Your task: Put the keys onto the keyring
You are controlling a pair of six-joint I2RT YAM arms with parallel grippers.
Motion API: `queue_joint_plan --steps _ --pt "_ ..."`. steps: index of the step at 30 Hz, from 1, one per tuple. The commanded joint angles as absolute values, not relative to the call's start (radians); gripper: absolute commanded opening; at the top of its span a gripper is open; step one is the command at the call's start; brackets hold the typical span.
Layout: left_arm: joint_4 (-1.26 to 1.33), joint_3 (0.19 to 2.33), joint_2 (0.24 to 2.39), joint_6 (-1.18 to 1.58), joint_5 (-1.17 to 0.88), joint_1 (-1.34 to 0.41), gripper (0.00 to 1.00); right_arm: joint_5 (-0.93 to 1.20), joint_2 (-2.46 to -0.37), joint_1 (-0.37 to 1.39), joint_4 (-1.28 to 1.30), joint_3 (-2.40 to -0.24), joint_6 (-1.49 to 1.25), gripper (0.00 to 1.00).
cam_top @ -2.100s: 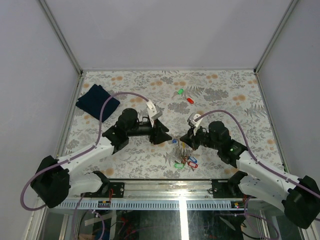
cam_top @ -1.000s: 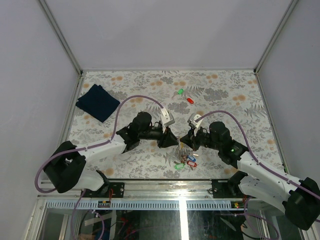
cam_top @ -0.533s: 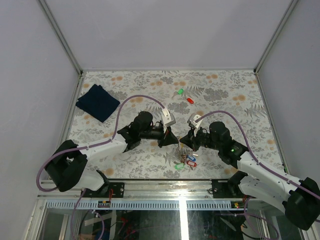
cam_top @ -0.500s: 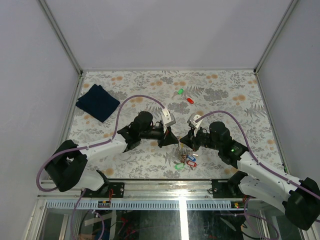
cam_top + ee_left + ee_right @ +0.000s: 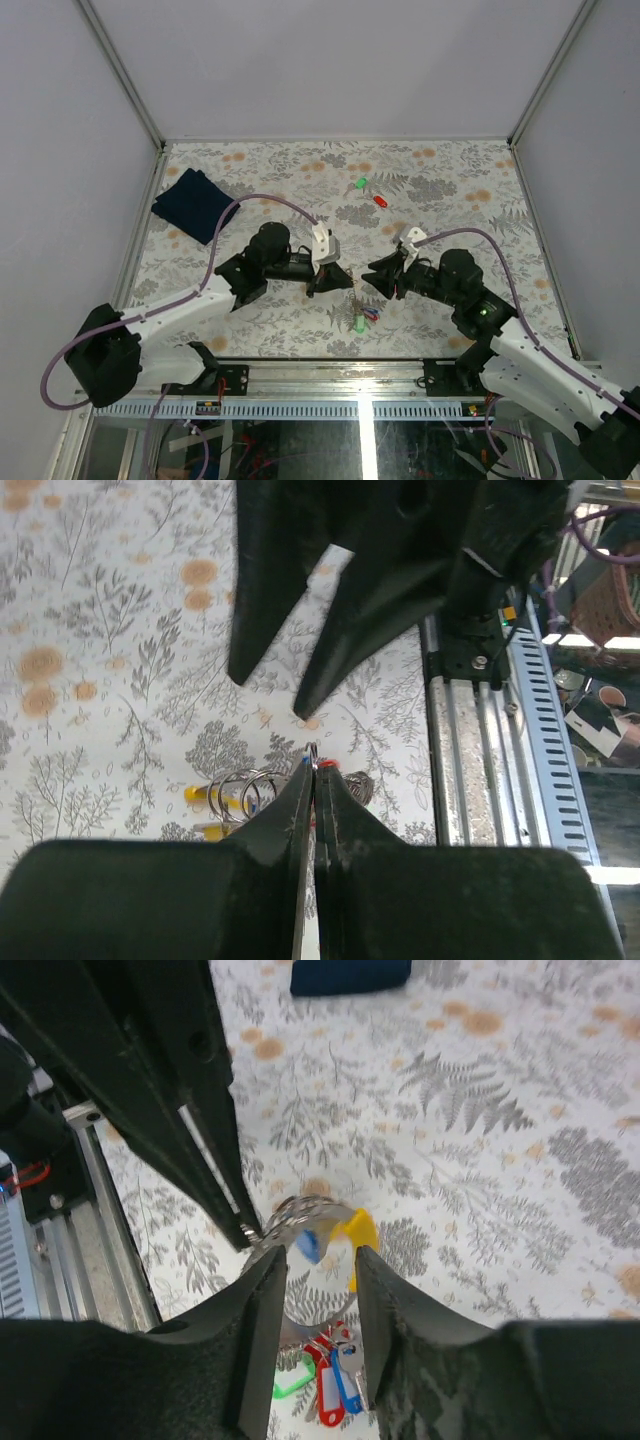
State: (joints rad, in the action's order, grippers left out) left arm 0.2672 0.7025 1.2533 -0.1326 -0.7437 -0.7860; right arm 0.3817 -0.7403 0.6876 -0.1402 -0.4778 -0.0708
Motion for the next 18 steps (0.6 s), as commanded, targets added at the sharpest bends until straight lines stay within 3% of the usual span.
queue_joint_plan --steps 1,12,18 --pt "0.181 0.709 1.154 -0.333 -0.864 -0.800 0.00 0.347 -0.657 0.693 -0.183 -0.533 -0.091 0.42" --pt "-0.304 0.823 0.970 -0.871 -1.033 -0.800 0.00 0.497 -0.494 0.693 -0.429 -0.375 -0.042 0.51" --pt "-0.468 0.905 0.927 -1.024 -1.081 -0.800 0.00 0.659 -0.544 0.693 -0.480 -0.365 -0.062 0.68"
